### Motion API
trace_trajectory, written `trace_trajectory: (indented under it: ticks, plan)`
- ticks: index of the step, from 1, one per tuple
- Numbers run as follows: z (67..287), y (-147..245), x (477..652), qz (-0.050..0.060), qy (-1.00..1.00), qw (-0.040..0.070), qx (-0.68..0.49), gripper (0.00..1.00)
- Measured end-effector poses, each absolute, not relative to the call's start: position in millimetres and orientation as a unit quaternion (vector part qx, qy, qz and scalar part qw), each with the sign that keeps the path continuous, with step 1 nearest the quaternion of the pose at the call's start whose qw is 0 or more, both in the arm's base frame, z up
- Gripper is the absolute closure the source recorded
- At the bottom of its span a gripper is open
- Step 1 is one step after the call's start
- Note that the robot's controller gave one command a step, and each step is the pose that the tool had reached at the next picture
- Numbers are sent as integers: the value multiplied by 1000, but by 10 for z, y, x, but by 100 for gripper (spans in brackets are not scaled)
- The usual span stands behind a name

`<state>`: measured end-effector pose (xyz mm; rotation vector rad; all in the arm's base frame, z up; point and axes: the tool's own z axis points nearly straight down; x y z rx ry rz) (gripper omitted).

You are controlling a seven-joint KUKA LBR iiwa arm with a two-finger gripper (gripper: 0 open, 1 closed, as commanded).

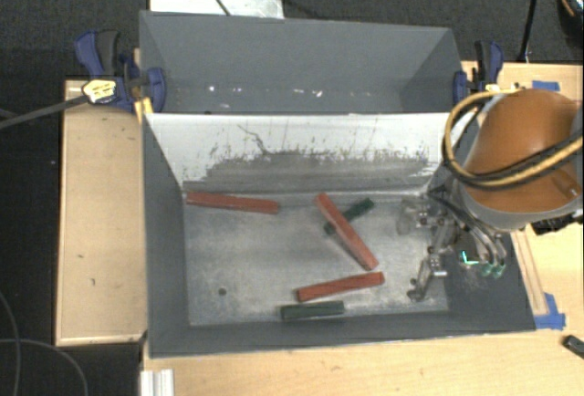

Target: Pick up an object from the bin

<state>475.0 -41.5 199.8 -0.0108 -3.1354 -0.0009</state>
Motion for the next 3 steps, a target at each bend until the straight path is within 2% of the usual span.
trace_trajectory:
  ticks: [1,2,3]
  plan:
    - [1463,-143,5492,-1,-1000,-2,14,0]
    - [674,-88,5852,-1,-999,2,47,0]
    - [750,-93,5885,0,-999,-4,48,100]
